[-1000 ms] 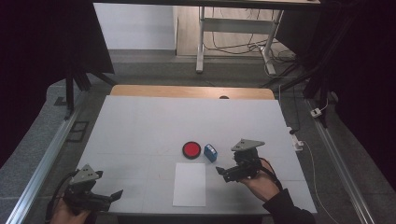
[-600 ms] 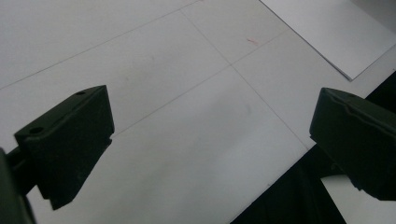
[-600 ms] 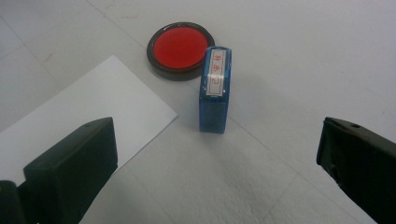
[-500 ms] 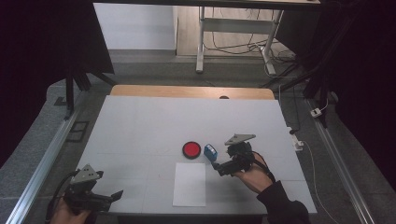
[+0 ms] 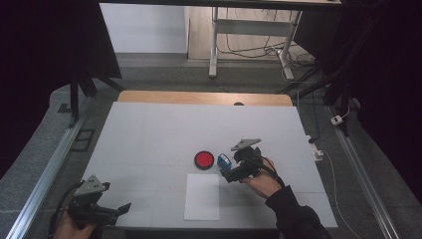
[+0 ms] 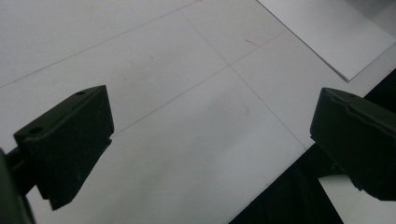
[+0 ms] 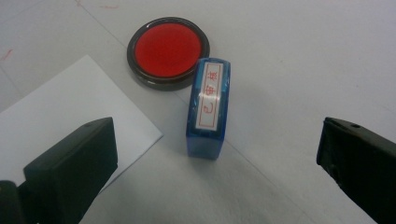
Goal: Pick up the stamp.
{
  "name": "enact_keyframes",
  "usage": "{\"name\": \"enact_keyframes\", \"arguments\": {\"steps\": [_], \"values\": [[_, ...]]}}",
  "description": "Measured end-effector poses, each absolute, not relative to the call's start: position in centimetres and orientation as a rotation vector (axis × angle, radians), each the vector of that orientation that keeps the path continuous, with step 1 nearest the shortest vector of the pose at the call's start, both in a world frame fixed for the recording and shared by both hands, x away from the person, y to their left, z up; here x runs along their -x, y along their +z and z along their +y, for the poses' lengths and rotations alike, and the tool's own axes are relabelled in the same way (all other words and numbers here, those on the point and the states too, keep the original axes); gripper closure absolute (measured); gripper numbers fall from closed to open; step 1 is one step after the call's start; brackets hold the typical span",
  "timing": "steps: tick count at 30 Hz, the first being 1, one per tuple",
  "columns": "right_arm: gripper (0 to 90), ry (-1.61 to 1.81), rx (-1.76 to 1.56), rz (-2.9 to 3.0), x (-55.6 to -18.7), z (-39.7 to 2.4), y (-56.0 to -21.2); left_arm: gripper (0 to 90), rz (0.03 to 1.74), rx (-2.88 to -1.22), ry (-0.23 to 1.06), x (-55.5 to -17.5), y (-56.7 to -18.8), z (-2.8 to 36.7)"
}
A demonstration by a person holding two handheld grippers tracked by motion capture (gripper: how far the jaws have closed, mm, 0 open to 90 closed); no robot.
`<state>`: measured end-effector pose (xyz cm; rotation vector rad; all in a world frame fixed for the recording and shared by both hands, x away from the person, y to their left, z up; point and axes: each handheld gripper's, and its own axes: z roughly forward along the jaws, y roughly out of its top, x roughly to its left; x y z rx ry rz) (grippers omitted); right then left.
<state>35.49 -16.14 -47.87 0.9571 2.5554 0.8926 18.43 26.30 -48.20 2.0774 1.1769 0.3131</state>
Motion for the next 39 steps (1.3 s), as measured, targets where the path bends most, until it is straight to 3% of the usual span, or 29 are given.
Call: {"name": "enact_keyframes", "arguments": {"steps": [19,26,30,39], "values": [[0.0,0.827,-0.943,2.557,-37.3,-14.1,-49.0,0.0,1.174,-2.074,0.310,-18.4,-48.2,26.4],[17.3,0.838,-0.935,2.544,-37.5,-14.1,-48.7,0.0,1.171,-2.076,0.307,-18.4,-48.2,26.3],[32.7,0.850,-0.960,2.554,-37.6,-14.2,-48.4,0.0,1.170,-2.078,0.308,-18.4,-48.2,26.3],[52.1,0.843,-0.950,2.582,-37.6,-14.0,-48.3,0.0,1.165,-2.084,0.308,-18.4,-48.2,26.3]]}}
